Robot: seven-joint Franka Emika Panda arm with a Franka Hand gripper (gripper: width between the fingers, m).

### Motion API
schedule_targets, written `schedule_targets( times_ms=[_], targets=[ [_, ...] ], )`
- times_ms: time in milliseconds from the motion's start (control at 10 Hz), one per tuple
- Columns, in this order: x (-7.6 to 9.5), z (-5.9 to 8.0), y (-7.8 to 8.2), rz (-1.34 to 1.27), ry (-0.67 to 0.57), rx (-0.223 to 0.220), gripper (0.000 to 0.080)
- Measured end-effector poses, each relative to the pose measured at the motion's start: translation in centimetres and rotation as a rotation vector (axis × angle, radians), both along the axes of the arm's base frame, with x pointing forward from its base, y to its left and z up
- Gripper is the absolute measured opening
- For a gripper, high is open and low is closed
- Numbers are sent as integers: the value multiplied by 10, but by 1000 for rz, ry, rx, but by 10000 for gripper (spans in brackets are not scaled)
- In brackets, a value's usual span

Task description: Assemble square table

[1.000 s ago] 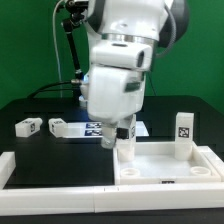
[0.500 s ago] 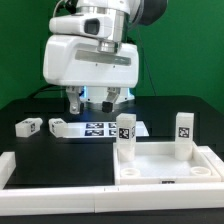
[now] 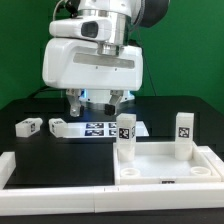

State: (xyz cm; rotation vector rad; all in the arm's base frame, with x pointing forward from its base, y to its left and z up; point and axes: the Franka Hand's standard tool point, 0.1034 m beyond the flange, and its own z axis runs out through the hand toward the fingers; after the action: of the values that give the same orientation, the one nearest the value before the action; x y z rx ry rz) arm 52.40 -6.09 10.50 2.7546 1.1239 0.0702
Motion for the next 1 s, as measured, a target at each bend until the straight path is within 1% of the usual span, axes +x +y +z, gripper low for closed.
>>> schedule_targets(
  times_ms=[100,200,300,400,500,600,900,1000],
  targets=[
    [-18,4,-15,16,15,3,649],
    [-45,4,-31,15,32,9,649],
    [-73,-8,-45,-23,67,16,649],
    [-94,-19,-53,-54,100,20,649],
    [-107,-26,-57,-74,120,23,649],
    [-100,-23,-55,-65,114,21,649],
    [-101,-26,-52,-81,121,19,649],
    [-108,-37,-46,-167,166,2,649]
  ],
)
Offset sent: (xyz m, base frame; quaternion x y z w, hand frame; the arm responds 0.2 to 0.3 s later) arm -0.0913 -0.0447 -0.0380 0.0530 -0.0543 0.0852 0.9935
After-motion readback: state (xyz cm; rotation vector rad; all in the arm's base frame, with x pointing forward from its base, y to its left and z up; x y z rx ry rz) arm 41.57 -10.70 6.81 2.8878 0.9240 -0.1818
